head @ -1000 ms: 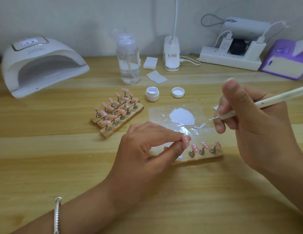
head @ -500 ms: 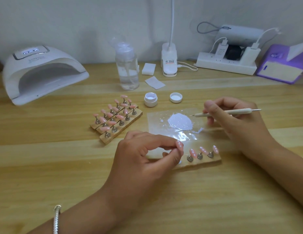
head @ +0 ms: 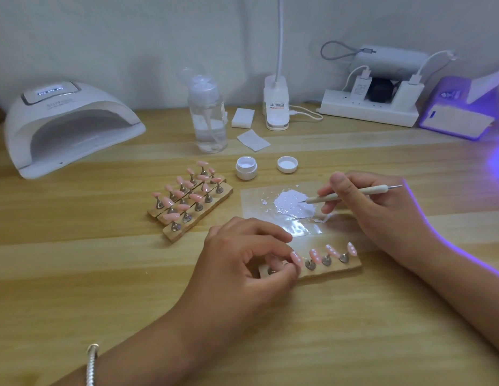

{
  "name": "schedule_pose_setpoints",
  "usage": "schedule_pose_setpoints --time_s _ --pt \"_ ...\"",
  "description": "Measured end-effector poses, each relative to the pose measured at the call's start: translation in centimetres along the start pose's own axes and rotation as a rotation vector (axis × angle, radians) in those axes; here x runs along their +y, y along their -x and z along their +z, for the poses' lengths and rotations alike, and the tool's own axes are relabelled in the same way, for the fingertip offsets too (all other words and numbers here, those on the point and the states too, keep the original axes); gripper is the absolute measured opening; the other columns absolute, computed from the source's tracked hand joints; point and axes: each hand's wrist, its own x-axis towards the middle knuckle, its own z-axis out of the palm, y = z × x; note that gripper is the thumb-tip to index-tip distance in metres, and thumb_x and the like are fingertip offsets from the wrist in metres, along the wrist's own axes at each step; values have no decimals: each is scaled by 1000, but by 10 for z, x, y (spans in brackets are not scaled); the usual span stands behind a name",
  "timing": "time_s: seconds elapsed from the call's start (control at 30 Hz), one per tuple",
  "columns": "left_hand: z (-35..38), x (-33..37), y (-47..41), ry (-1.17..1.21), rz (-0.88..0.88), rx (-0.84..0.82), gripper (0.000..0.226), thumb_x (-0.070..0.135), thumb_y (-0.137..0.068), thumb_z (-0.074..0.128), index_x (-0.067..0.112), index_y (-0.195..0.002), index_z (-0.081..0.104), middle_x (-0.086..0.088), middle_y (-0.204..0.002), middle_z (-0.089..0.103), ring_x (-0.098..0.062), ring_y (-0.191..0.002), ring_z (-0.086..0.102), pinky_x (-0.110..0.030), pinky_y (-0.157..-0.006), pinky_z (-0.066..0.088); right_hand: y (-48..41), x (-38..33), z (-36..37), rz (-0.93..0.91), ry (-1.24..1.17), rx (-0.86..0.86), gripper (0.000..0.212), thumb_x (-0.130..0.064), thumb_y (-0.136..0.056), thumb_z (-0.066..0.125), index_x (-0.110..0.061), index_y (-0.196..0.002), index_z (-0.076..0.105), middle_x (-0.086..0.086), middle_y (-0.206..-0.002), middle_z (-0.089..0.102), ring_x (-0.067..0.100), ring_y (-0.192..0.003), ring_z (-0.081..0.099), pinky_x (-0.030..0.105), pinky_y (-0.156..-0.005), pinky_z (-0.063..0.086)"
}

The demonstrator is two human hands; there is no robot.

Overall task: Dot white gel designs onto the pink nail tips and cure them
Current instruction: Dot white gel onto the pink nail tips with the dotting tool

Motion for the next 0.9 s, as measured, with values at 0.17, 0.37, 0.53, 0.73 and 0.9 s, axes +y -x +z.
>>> schedule_pose_setpoints --time_s 0.17,0.37,0.53,0.73,0.9 --pt "0 -1 0 -17 -4 -16 4 31 -72 76 30 -67 76 21 -89 69 -5 -100 64 -44 -95 41 -1 1 1 0 -3 -2 34 -41 -97 53 -23 -80 76 -5 -68 72 5 -74 66 22 -69 48" --pt "-1 -1 -1 -27 -13 -27 4 30 -71 75 30 -67 75 21 -89 69 -5 -99 64 -44 -97 39 -2 2 0 -30 -8 -16 35 -39 -97 51 -20 -80 75 -7 -65 71 -4 -70 64 6 -68 42" --pt "-1 -1 -1 -30 -11 -26 4 29 -71 76 31 -68 75 23 -81 67 -3 -102 64 -47 -96 40 -2 2 0 -27 -16 -18 35 -41 -96 52 -19 -81 75 -6 -67 71 -4 -73 64 9 -69 44" --pt "-1 -1 -1 -41 -3 -3 8 26 -68 78 32 -68 72 21 -80 67 -7 -102 64 -50 -91 44 -1 -1 -1 -2 -88 -31 12 -29 -88 70 -18 -89 74 -4 -83 73 5 -79 66 17 -69 50" --pt "-1 1 0 -84 -21 8 6 33 -69 73 29 -68 68 17 -88 67 -8 -97 62 -45 -91 44 0 0 -1 13 -115 -27 14 -3 -89 66 -15 -87 73 2 -78 70 6 -70 64 15 -63 52"
